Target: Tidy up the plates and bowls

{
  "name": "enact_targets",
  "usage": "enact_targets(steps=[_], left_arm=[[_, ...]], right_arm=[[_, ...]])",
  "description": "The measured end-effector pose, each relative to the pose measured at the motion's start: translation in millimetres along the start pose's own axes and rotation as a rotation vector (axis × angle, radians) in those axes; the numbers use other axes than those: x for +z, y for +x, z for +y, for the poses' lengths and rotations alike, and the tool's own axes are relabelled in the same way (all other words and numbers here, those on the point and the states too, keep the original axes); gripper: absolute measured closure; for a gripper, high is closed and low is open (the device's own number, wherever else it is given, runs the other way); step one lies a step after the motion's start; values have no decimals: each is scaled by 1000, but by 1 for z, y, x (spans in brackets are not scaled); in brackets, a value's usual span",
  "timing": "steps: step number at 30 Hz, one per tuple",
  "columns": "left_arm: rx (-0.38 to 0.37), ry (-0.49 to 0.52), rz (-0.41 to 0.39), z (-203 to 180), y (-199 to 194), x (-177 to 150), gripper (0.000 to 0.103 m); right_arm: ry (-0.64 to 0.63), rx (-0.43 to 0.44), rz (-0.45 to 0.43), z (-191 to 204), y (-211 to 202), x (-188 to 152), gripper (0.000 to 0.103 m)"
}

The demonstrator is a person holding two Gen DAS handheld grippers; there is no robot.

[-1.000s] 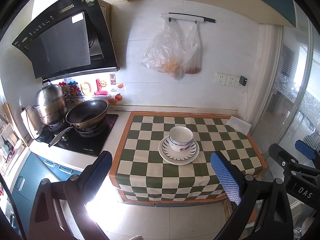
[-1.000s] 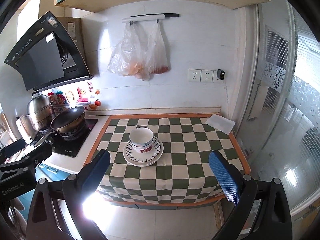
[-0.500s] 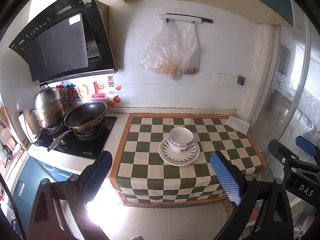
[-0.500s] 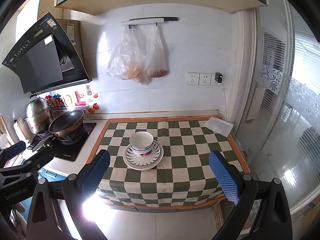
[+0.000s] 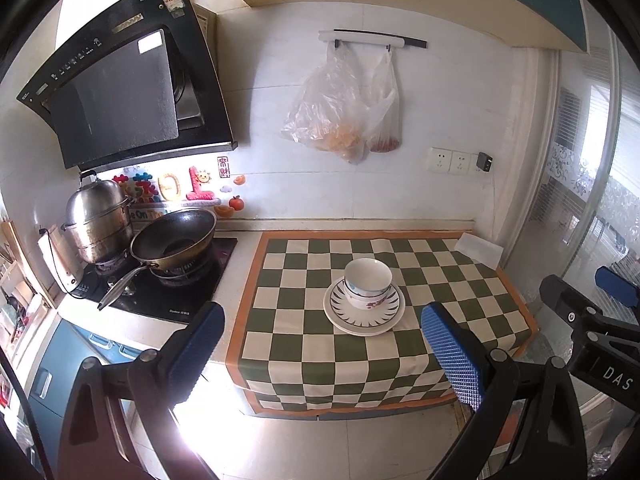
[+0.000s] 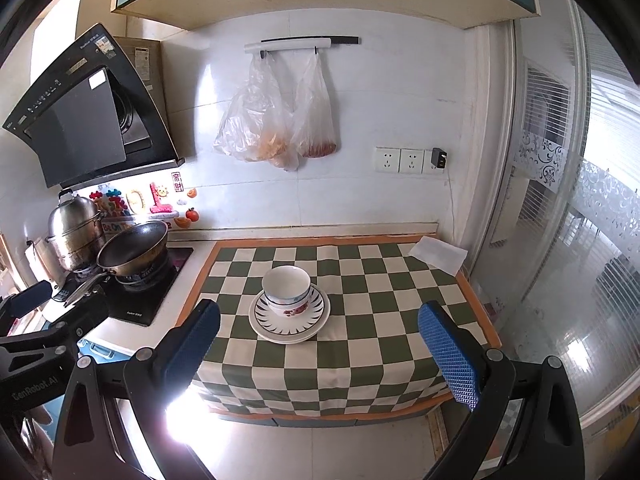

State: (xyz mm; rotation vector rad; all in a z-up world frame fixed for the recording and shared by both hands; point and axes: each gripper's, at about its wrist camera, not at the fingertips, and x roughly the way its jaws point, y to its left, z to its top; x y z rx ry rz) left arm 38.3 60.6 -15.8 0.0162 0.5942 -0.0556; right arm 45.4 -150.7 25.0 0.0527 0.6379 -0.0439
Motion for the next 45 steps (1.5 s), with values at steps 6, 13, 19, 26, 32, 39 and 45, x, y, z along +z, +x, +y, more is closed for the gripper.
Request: enact_targets(steps=[6, 13, 19, 26, 32, 39, 45], left_arm=[[-5, -9, -2, 7, 2, 0, 2], [-8, -15, 0, 10, 2, 0, 2], [-8, -16, 1, 10, 3, 0, 2], [-6, -16, -2, 12, 1, -2, 2], [-5, -15, -4, 13, -1, -3, 2], [-4, -17, -5, 14, -2, -4, 2], [0, -11, -10, 15, -2, -3, 2]], right_arm=[[-5, -8, -3, 4, 1, 2, 2], [-8, -12, -4, 6, 0, 2, 2], [-6, -9, -4, 6, 0, 2, 2], [-9, -12, -6, 9, 1, 0, 2], [-8, -13, -7, 10, 1, -1, 1], [-13, -18, -9, 14, 1, -1, 1], [-15, -19, -12, 16, -1, -2, 1]])
